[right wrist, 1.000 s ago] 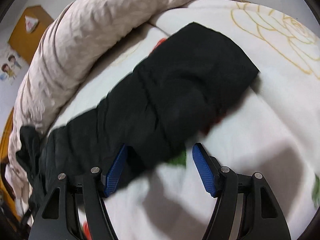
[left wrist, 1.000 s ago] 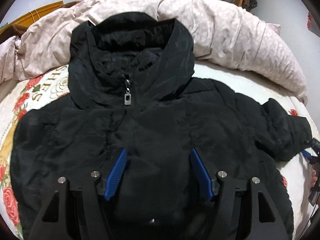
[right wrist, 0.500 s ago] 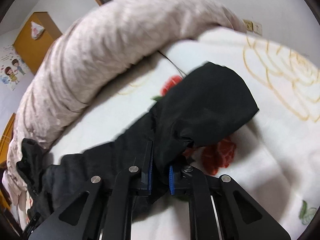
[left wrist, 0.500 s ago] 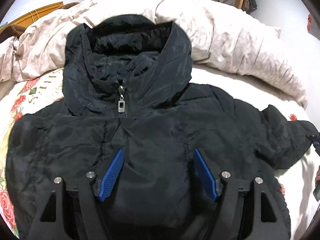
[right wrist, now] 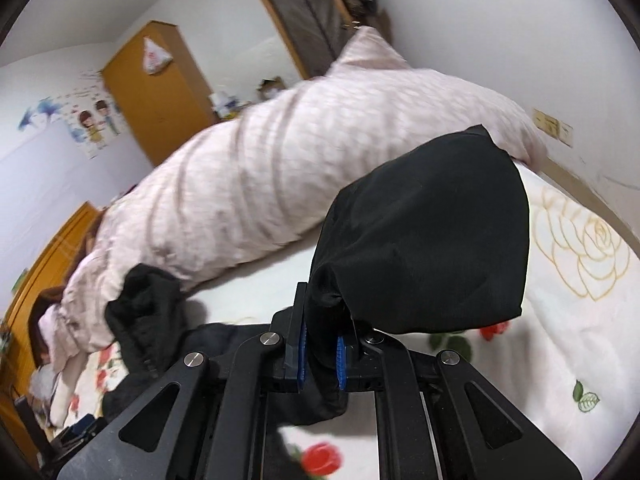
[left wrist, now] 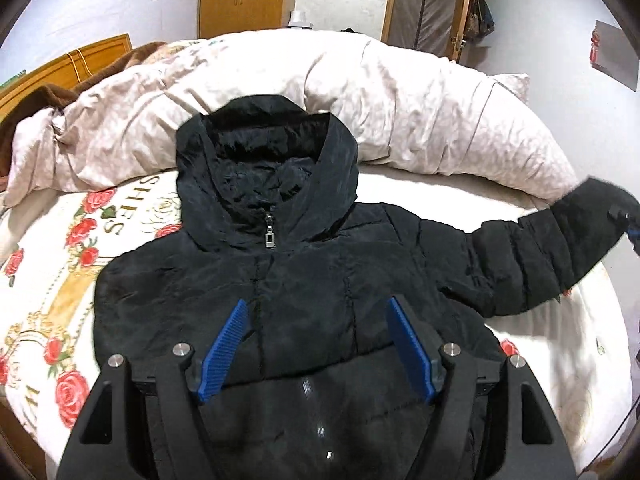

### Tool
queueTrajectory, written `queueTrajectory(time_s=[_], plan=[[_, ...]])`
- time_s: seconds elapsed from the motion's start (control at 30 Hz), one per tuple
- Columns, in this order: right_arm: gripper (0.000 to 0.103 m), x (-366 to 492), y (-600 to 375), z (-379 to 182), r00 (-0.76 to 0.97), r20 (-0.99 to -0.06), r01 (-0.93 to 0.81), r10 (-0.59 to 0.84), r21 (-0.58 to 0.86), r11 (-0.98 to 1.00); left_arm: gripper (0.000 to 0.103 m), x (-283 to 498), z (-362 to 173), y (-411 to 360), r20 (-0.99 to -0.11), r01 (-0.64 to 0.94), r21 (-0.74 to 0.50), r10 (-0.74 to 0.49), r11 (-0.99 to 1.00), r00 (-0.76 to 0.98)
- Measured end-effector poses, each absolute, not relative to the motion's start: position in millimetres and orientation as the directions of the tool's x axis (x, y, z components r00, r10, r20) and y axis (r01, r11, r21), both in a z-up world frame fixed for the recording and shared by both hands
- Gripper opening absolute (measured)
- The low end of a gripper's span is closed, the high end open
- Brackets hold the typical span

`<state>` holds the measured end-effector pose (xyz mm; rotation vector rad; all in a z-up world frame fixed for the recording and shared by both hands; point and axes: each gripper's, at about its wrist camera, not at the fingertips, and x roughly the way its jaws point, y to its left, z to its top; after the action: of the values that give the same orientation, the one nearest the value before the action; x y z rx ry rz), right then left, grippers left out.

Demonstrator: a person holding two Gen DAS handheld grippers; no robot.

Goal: Fold large clothes
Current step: 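Grasp the other sleeve with the right gripper and fold it across the body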

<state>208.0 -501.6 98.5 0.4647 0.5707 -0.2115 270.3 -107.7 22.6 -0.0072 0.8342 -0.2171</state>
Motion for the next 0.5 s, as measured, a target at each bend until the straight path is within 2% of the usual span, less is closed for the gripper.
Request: queueTrajectory(time_s=[0.23, 0.5], plan=[[0.010, 209, -438, 127, 0.841, -0.541, 0.209, 0.011, 0.344, 0.916, 0.073, 244, 48, -82, -0.721, 0.162, -0.084, -0.173, 0.983, 0.671], [0.010, 225, -366, 128, 0.832, -0.544, 0.089, 0.110, 0.327, 0.941, 0.073, 230, 53, -44, -0.718, 0.096, -0.099, -0.138, 0.990, 0.682]])
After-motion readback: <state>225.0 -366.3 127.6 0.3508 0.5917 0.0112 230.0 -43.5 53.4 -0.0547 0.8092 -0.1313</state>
